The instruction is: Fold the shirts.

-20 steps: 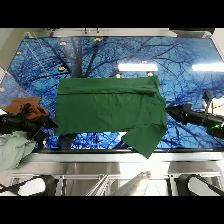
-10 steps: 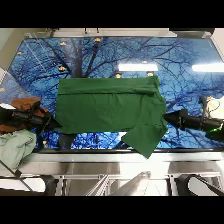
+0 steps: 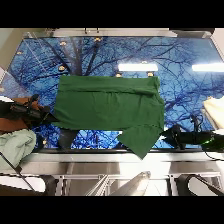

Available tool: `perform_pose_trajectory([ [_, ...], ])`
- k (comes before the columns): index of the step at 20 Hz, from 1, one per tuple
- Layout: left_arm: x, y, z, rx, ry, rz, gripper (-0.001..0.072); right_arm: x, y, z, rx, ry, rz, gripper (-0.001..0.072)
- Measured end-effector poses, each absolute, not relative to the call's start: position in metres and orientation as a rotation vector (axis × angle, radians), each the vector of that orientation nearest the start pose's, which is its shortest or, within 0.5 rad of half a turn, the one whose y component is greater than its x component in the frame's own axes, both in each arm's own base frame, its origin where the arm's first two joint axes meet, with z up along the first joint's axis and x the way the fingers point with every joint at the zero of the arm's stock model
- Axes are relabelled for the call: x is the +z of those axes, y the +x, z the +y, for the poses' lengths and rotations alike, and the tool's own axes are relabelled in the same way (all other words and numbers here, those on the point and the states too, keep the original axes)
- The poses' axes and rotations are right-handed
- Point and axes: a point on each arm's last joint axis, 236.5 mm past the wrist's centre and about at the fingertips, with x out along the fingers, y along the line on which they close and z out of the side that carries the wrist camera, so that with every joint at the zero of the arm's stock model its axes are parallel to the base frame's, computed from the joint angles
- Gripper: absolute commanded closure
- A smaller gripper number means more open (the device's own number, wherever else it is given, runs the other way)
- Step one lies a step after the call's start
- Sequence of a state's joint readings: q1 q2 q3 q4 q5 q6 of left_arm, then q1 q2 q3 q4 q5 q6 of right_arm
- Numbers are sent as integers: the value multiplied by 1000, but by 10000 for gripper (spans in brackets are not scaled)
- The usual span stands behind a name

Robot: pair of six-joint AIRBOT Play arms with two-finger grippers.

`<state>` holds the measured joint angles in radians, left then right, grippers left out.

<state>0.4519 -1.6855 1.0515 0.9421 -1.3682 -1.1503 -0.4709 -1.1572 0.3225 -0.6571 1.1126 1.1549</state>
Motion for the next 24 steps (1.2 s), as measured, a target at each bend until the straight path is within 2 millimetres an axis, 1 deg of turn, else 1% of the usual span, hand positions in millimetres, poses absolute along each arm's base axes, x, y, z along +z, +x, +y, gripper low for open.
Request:
perform_pose_trajectory([
  [2,-110,321,2,-348,-798,1625,686,-115,212,81,151,1099,1455,309],
  [3,-108,320,0,-356,-803,1628,686,-117,209,88,157,1100,1468,309],
  [6,-106,320,-2,-366,-810,1630,686,-119,213,109,198,1091,1448,316],
  [7,-105,319,-3,-372,-814,1633,686,-119,215,114,214,1080,1434,371],
  [9,-102,318,-4,-382,-821,1638,686,-117,222,117,236,1061,1394,374],
  [10,-101,317,-5,-389,-823,1645,686,-114,227,115,243,1061,1366,423],
  [11,-101,316,-6,-393,-825,1648,686,-111,233,109,245,1057,1335,591],
  [12,-100,315,-7,-398,-827,1653,686,-106,236,103,247,1057,1311,639],
  [13,-99,314,-7,-400,-828,1655,686,-93,240,103,285,1090,1278,694],
  [14,-99,313,-7,-402,-829,1657,686,-82,242,104,320,1121,1255,694],
  [15,-99,313,-7,-403,-829,1658,686,-77,243,102,337,1128,1238,694],
  [18,-97,312,-8,-411,-831,1663,686,-47,250,111,447,1192,1164,694],
  [20,-91,314,-8,-426,-826,1660,686,-27,262,114,504,1227,1092,694],
  [21,-85,318,-8,-439,-826,1650,686,-18,269,112,518,1228,1059,693],
  [23,-69,330,-7,-464,-811,1611,686,1,292,104,541,1206,987,694],
  [24,-62,337,-6,-472,-795,1592,686,8,304,99,540,1185,960,694],
])
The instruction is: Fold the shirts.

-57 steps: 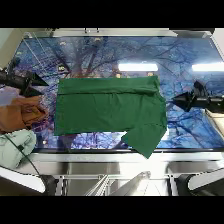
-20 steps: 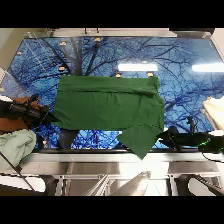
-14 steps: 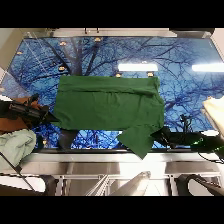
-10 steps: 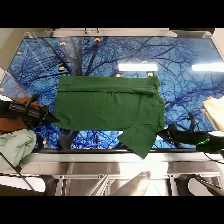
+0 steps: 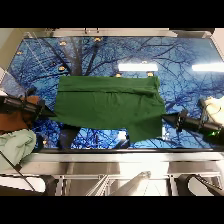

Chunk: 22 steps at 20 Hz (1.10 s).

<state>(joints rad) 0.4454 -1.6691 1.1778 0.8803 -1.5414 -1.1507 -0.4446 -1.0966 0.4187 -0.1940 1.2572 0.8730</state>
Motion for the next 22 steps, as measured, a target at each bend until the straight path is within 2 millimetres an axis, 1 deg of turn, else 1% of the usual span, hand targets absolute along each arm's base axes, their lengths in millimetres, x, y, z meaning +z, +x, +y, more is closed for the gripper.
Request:
perform_pose_trajectory([
  [2,-49,354,-4,-486,-755,1550,685,17,336,90,534,1145,919,694],
  [4,-41,371,-3,-494,-720,1522,685,18,371,89,543,1113,919,694],
  [6,-39,392,-1,-491,-703,1495,685,10,412,92,556,1084,930,694],
  [8,-43,414,5,-467,-702,1478,685,-2,451,94,568,1061,935,694],
  [11,-52,446,15,-437,-704,1451,686,-17,500,88,561,1061,926,693],
  [12,-54,457,18,-430,-702,1442,685,-21,511,86,556,1062,920,694],
  [14,-59,476,18,-431,-685,1423,685,-29,527,82,540,1059,911,694],
  [17,-71,502,6,-453,-646,1411,683,-43,537,82,524,1049,918,693],
  [18,-74,509,0,-466,-629,1408,597,-49,538,82,521,1040,924,653],
  [19,-77,515,-5,-473,-615,1401,437,-55,538,82,517,1031,929,489],
  [20,-79,521,-8,-474,-606,1392,430,-60,538,81,516,1016,935,404],
  [21,-79,527,-9,-468,-598,1376,430,-62,538,80,518,1004,934,403],
  [22,-79,532,-7,-454,-588,1359,429,-61,538,78,531,988,931,291],
])
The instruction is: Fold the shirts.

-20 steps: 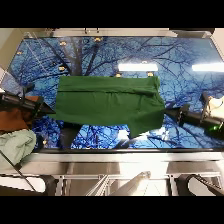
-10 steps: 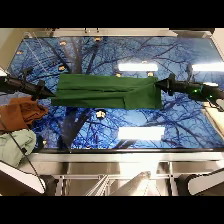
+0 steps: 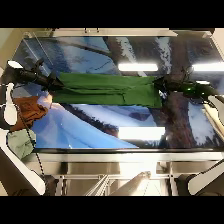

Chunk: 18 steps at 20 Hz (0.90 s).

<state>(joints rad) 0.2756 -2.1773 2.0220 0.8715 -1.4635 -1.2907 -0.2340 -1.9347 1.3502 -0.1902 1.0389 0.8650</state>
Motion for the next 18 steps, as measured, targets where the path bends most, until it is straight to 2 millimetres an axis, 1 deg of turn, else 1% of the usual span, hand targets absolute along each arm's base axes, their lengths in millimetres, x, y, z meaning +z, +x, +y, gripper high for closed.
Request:
perform_pose_trajectory([
  [1,-77,535,-3,-440,-580,1345,428,-59,537,72,538,970,928,133],
  [2,-74,536,5,-419,-570,1336,427,-58,537,65,540,944,930,98],
  [4,-64,536,28,-353,-565,1319,423,-62,530,45,513,910,976,93],
  [5,-57,536,38,-332,-569,1307,423,-67,524,36,492,891,1017,92],
  [6,-50,536,47,-313,-577,1293,423,-72,517,28,475,878,1059,92],
  [7,-42,536,53,-300,-592,1276,424,-76,511,25,469,869,1094,91],
  [9,-28,535,59,-290,-621,1253,424,-83,500,29,476,849,1157,92],
  [10,-20,536,61,-285,-633,1238,424,-87,497,35,480,850,1184,92],
  [11,-13,535,62,-284,-636,1230,424,-90,495,44,496,848,1201,92],
  [13,0,534,60,-286,-638,1216,435,-95,491,70,544,881,1241,94],
  [14,6,535,58,-289,-637,1207,622,-97,490,83,566,895,1253,99],
  [15,13,535,54,-295,-632,1197,702,-100,489,94,585,911,1262,227],
  [16,17,536,49,-304,-622,1194,702,-103,488,103,601,910,1269,420],
  [17,19,536,42,-315,-612,1197,702,-105,487,112,619,915,1273,555],
  [18,20,534,30,-340,-595,1210,702,-107,488,117,627,900,1270,654],
])
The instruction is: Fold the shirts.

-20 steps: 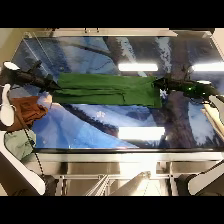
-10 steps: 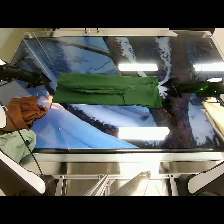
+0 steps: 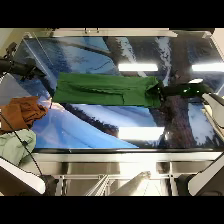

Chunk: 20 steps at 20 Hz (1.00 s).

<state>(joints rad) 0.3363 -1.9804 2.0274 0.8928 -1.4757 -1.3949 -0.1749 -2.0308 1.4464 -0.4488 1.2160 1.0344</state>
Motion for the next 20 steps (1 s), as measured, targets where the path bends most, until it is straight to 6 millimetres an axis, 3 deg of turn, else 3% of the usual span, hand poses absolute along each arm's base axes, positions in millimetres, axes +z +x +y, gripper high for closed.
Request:
perform_pose_trajectory([
  [1,22,530,13,-379,-572,1231,702,-103,491,122,641,922,1252,694],
  [5,11,516,-66,-526,-475,1314,701,-90,504,120,667,908,1197,695],
  [11,-33,497,-209,-678,-337,1343,695,-12,505,95,782,918,1114,695],
  [16,-68,486,-326,-780,-259,1324,693,45,486,92,873,885,1094,695],
  [18,-82,485,-354,-781,-276,1325,690,65,479,94,892,863,1082,695],
  [20,-86,484,-368,-786,-348,1337,691,86,475,100,909,836,1064,695],
])
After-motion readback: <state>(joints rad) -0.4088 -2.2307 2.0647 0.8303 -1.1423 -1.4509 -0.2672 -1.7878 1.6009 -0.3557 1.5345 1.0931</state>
